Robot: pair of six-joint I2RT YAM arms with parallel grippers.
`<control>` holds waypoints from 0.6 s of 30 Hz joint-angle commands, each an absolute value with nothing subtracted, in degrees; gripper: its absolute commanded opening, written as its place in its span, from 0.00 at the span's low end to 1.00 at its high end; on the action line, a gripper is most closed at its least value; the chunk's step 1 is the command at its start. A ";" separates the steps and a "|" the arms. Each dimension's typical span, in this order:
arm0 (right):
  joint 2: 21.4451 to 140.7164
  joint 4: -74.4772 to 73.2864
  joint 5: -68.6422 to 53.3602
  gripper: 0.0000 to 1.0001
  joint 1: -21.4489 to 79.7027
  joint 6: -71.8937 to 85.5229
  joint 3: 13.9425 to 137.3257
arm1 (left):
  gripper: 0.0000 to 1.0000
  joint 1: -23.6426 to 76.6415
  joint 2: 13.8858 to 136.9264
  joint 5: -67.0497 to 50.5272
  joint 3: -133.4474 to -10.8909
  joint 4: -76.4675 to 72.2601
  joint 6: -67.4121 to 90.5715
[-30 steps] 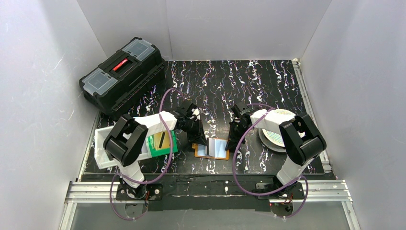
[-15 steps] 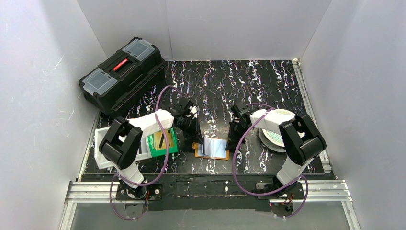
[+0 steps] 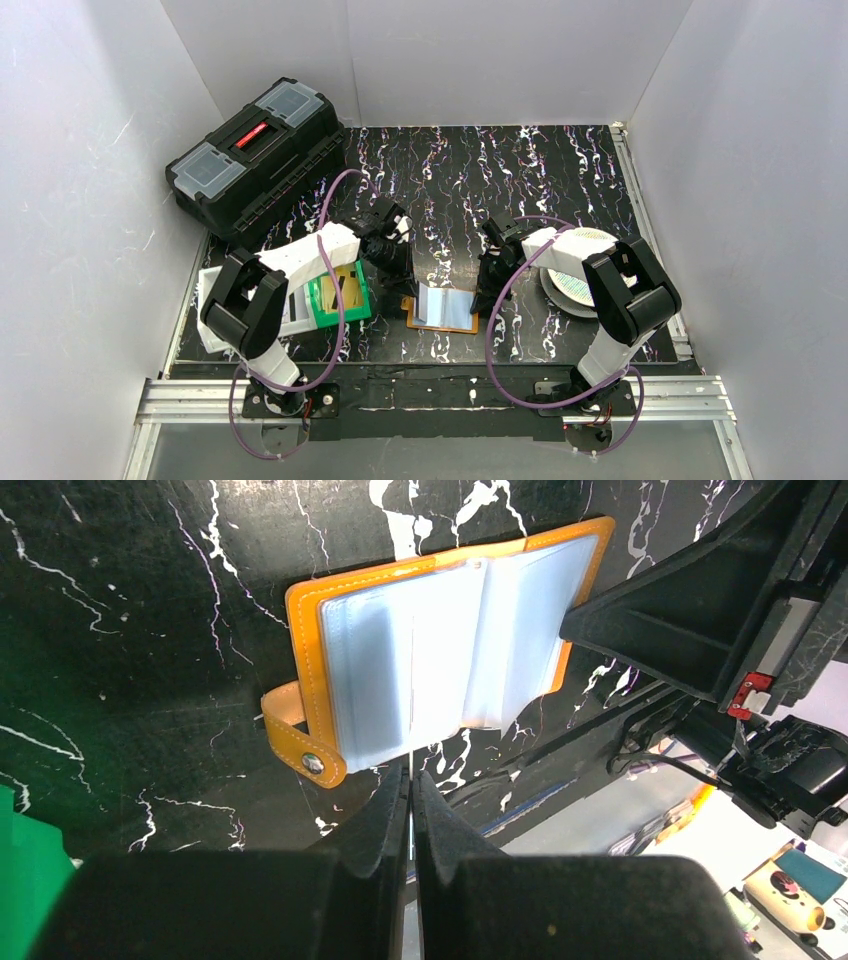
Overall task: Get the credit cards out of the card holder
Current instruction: Place the credit card in the storage box.
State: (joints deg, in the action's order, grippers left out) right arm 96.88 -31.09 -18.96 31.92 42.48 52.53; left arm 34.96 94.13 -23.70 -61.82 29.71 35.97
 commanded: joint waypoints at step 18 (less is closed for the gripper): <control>90.21 -35.01 -15.28 0.40 32.34 41.98 57.41 | 0.00 34.20 85.35 -21.85 -68.15 37.43 33.06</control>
